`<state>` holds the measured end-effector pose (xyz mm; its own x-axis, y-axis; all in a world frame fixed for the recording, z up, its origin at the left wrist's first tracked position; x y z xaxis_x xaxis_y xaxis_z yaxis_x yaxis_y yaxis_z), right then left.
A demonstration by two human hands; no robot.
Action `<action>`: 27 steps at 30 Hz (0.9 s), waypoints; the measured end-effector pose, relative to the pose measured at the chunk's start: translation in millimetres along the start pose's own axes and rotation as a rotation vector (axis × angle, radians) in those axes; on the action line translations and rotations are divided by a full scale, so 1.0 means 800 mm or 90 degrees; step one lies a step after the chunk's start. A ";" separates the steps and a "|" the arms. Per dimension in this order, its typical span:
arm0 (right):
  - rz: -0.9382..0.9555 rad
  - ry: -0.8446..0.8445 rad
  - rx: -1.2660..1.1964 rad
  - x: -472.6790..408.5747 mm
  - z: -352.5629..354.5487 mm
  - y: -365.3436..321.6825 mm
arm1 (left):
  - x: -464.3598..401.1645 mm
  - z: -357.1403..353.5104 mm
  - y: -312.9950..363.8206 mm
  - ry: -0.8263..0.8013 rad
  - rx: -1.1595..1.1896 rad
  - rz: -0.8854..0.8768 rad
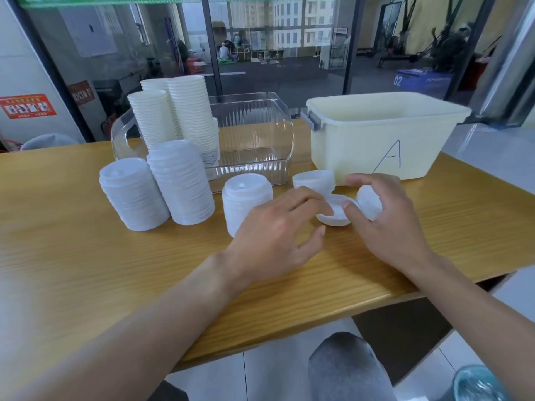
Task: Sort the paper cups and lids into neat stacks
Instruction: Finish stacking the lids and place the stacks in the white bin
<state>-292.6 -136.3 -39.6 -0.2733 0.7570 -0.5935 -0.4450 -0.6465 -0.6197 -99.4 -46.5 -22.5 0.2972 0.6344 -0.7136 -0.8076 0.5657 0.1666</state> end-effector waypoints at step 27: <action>-0.281 -0.059 0.044 -0.014 0.032 0.056 | -0.035 -0.087 -0.025 -0.143 0.154 0.432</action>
<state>-331.8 -171.4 -47.5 -0.1191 0.9659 -0.2299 -0.5912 -0.2550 -0.7652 -127.1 -112.3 -53.5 -0.1073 0.9625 -0.2493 -0.7240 0.0962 0.6831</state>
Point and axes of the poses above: each hand's wrist, its own x-axis away from the middle knuckle, its own z-axis out of the back of the hand, y = z × x, the point moved 2 cm from there along -x, towards the middle knuckle, and after that the axes turned 1 degree about -x, right-handed, at the moved point
